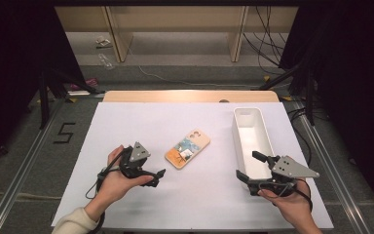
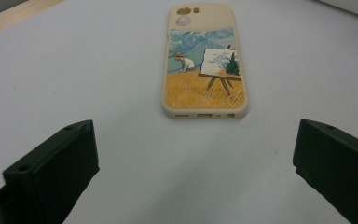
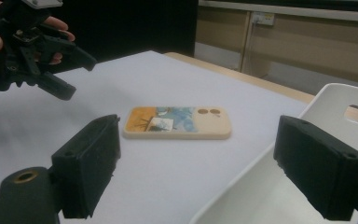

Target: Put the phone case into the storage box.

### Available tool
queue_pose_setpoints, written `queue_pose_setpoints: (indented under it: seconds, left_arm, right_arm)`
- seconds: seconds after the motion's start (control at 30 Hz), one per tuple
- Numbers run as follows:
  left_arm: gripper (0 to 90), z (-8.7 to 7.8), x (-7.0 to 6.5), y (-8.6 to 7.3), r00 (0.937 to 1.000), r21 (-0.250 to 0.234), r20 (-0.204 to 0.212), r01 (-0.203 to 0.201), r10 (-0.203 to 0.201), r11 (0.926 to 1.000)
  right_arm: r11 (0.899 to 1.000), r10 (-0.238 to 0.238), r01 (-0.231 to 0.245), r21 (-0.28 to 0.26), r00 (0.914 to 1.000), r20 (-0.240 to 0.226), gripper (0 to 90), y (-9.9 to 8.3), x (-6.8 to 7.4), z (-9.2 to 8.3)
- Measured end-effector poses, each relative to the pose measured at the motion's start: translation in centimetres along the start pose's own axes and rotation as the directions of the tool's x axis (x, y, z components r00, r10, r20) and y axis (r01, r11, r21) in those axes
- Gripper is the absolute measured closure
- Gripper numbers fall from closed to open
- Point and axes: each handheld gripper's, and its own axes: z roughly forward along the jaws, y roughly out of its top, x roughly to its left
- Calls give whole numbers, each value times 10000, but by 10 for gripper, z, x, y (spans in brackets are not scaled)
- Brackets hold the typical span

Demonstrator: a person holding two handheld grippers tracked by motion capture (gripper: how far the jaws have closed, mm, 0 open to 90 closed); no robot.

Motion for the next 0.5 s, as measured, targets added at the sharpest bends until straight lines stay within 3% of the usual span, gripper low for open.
queue_pose_setpoints:
  seconds: [0.5]
  left_arm:
    - [0, 40, -5, 19, 9997, 695, 210, -139, 125, 9975]
  right_arm:
    - [10000, 29, -29, -19, 10000, -64, 155, 0, 0, 1]
